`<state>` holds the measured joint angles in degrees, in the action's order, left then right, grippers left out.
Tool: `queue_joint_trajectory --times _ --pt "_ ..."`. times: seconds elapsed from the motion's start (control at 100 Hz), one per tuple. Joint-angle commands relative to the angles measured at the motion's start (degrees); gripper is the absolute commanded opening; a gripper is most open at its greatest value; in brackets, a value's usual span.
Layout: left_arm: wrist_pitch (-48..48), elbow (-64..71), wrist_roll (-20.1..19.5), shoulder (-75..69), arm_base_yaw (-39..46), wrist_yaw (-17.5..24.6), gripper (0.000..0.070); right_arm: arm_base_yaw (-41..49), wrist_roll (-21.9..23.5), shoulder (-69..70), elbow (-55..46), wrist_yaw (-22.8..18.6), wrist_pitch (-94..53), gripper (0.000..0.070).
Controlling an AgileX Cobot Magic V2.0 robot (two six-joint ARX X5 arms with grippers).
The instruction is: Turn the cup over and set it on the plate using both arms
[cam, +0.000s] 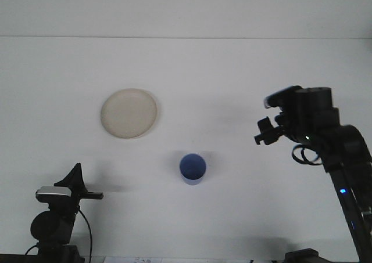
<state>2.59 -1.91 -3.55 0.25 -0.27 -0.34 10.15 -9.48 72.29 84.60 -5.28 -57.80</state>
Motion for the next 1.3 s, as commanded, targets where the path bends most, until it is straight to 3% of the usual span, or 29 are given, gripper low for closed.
queue_joint_trajectory --times 0.0,0.31,0.35,0.44,0.57,0.73,0.8,0.92,1.08,1.22,1.29 --pt "0.7 0.9 0.2 -0.1 -0.1 -0.2 0.0015 -2.6 3.7 -6.1 -5.6 0.7 5.5 0.0402" --pt "0.4 -1.8 6.7 -0.1 -0.1 -0.2 0.0015 -9.1 8.1 -34.4 -31.4 0.8 18.6 0.0384" --pt "0.3 -2.6 6.9 -0.1 -0.1 -0.2 0.0015 -9.0 8.1 -37.3 -34.1 0.9 19.0 0.0310" --pt "-0.2 -4.5 6.9 0.0 -0.1 -0.2 0.0015 -9.0 8.0 -42.7 -39.2 1.1 19.8 0.0003" --pt "-2.7 -7.5 8.6 0.0 -0.1 -0.2 0.0015 -9.0 8.0 -47.8 -43.2 2.3 21.5 0.0000" --pt "-9.2 -14.3 17.6 2.9 -0.1 -0.1 0.0015 -9.0 8.0 -48.8 -43.4 2.4 22.3 0.0000" --pt "-11.3 -18.9 19.3 7.6 -0.2 0.9 0.0015 -9.0 8.0 -48.6 -43.4 2.3 22.3 0.0000" --pt "-20.4 -30.8 18.8 20.2 -0.2 2.1 0.0015 -9.0 8.0 -48.2 -43.4 2.3 22.5 0.0000" --pt "-37.7 -50.2 13.6 40.6 -0.2 3.3 0.0015 -9.0 8.1 -48.1 -43.4 2.3 22.7 0.0000" --pt "-45.7 -62.5 6.4 54.2 -0.9 11.1 0.0015 -9.0 8.1 -48.1 -43.4 2.3 22.7 0.0000" --pt "-45.7 -65.8 5.3 58.9 -1.0 14.8 0.0015 -9.0 8.2 -48.1 -43.4 2.3 22.7 0.0000"
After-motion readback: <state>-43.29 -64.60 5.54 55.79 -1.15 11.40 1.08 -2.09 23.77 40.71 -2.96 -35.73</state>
